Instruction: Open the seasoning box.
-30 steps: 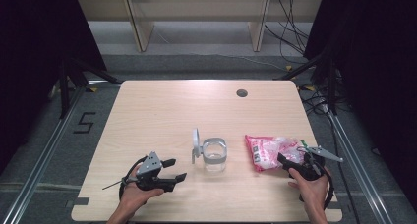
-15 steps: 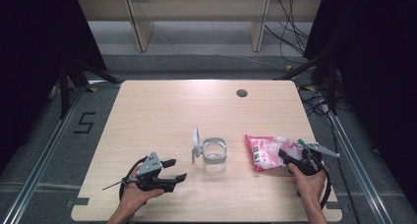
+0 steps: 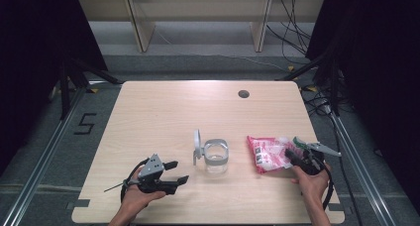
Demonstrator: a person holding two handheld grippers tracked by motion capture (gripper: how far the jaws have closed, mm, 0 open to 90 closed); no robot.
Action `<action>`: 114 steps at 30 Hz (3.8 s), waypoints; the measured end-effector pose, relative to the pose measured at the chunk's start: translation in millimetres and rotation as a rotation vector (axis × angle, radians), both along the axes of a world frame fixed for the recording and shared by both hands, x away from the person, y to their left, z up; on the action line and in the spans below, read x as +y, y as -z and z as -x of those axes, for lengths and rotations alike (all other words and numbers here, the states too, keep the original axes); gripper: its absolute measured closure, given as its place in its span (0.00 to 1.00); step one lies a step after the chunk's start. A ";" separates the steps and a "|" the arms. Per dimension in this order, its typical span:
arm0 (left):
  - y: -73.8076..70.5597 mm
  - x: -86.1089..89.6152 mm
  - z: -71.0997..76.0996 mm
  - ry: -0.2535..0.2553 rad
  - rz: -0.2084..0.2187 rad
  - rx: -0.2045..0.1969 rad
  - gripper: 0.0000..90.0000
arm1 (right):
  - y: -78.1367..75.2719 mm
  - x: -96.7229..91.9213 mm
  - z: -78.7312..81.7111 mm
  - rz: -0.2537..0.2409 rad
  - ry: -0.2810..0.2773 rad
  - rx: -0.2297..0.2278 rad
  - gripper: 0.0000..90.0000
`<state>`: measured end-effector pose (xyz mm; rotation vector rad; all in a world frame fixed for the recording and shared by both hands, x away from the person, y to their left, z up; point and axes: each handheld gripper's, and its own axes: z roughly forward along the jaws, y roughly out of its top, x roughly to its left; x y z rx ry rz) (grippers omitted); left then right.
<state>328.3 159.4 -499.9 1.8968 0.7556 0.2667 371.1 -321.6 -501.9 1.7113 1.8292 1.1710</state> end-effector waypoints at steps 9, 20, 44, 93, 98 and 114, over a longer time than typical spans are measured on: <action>0.2 0.2 0.1 -0.006 -0.002 -0.001 0.36 | -2.6 -3.1 -5.1 0.037 -0.074 -0.064 1.00; 0.2 0.0 -0.2 0.001 -0.013 -0.004 0.36 | -34.7 10.4 2.5 0.061 -0.157 -0.207 1.00; 1.2 -10.2 4.2 0.036 -0.004 0.010 0.36 | -77.9 39.6 17.3 0.066 -0.262 -0.311 1.00; 16.3 -138.8 14.3 0.125 -0.039 -0.093 0.37 | -140.7 92.2 75.9 0.008 -0.542 -0.474 1.00; 16.9 -144.7 12.3 0.126 -0.039 -0.111 0.37 | -139.7 98.7 80.1 -0.011 -0.565 -0.466 1.00; 13.4 -152.5 13.4 0.117 -0.072 -0.238 0.77 | -138.2 111.2 76.2 -0.021 -0.611 -0.437 1.00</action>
